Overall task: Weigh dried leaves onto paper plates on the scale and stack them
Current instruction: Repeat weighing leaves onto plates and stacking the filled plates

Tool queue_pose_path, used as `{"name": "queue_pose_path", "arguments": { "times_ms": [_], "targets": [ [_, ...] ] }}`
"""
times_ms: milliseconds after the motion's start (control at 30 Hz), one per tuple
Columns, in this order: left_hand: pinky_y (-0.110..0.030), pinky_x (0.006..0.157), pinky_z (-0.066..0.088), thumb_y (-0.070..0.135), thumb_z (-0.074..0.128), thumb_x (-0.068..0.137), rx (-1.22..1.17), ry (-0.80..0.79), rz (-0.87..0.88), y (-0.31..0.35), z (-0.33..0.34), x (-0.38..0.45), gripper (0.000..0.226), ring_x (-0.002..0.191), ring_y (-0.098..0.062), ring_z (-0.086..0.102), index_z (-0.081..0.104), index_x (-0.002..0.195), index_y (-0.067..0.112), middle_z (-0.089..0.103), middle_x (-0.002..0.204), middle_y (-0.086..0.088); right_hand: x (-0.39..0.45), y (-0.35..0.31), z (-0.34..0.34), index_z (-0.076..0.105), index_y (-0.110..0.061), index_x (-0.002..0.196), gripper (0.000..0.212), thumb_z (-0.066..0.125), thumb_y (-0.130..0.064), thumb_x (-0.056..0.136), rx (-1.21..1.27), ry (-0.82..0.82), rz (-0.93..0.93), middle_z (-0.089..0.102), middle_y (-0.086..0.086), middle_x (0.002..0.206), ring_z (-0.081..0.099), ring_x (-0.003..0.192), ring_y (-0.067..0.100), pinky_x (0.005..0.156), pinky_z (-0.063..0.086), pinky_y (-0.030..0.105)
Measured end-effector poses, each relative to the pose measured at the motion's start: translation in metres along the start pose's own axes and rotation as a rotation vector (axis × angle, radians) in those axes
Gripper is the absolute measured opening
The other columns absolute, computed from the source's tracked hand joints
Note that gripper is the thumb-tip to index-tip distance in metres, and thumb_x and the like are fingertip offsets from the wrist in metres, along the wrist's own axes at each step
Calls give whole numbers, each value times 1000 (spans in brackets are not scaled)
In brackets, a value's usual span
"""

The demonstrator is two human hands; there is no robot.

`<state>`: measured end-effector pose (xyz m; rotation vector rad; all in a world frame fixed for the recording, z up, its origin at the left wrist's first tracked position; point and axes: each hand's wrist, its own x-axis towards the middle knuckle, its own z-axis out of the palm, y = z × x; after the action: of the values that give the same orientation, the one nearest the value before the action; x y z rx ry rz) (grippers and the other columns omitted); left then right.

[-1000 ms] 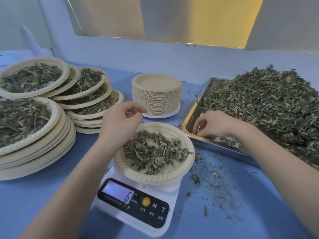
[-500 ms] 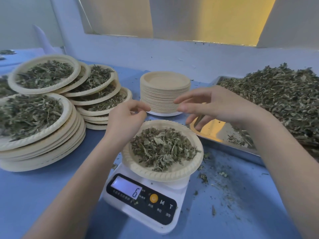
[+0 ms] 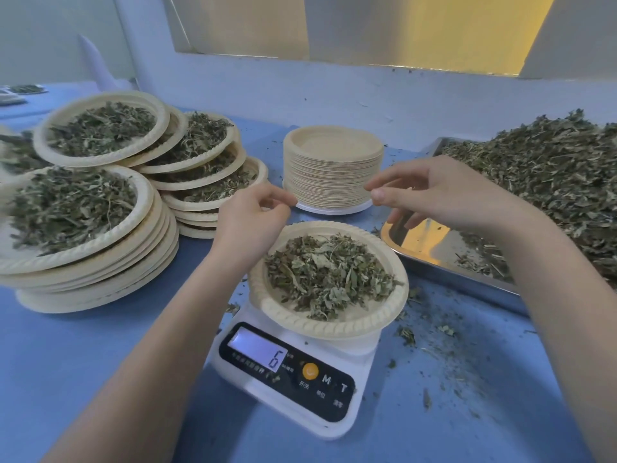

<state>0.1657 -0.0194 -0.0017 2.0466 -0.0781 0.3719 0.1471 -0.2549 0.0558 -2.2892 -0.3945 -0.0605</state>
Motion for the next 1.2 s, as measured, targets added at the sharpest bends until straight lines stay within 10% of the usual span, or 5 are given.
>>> {"name": "queue_pose_path", "arguments": {
  "times_ms": [567, 1200],
  "targets": [
    [-22, 56, 38, 16, 54, 83, 9, -24, -26, -4, 0, 2, 23, 64, -4, 52, 69, 84, 33, 64, 82, 8, 0, 5, -5, 67, -36, 105, 20, 64, -40, 86, -14, -95, -19, 68, -26, 82, 68, 71, 1, 57, 47, 6],
    [-24, 56, 37, 18, 56, 81, 68, -45, -44, -6, 2, 2, 21, 66, -4, 54, 69, 77, 35, 63, 76, 13, 4, 23, -4, 68, -32, 101, 15, 65, -34, 86, -58, -129, 77, 72, -10, 86, 69, 77, 8, 70, 54, 21]
  ]
}}
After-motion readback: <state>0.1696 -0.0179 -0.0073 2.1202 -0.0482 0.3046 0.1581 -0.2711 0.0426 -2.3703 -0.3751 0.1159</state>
